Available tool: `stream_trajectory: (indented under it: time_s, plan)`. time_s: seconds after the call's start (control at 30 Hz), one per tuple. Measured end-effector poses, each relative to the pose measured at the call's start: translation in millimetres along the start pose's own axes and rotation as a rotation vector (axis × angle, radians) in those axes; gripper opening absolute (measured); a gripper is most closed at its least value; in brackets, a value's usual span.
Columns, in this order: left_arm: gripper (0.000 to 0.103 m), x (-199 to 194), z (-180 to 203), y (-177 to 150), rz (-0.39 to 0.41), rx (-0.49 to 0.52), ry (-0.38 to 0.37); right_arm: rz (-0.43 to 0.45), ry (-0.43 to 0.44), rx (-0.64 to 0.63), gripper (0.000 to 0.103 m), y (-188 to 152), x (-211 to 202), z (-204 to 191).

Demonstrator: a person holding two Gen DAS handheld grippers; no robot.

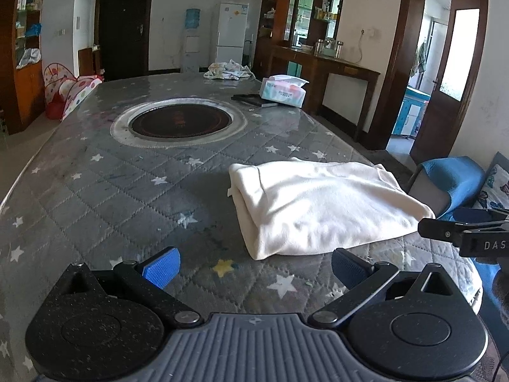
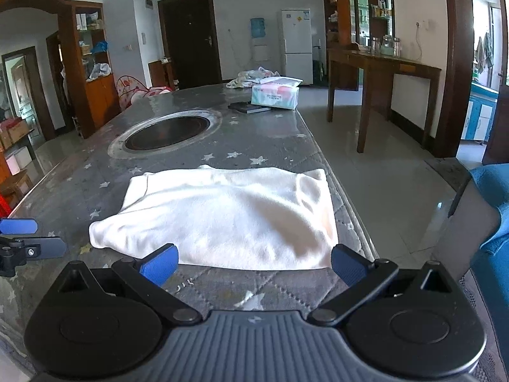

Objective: Fold clothes

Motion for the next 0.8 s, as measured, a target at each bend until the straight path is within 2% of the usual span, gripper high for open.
stream_trajectory:
  time_s: [0.8]
  plan:
    - [0.103,-4.6,9.3,-16.6,-0.076,-0.008,0.048,-0.041,-0.004,0.013,0.103,-17.8,-7.1,-11.8]
Point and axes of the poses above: each gripper's, at about its wrist camera, not at the fingertips, and x roughly the way its jaws point, z to its right, y to its top, the point moved 1 cm from there along x, roughly the way its jaws point, and after that the axes turned 10 degrees about z, right-handed, at the moved point
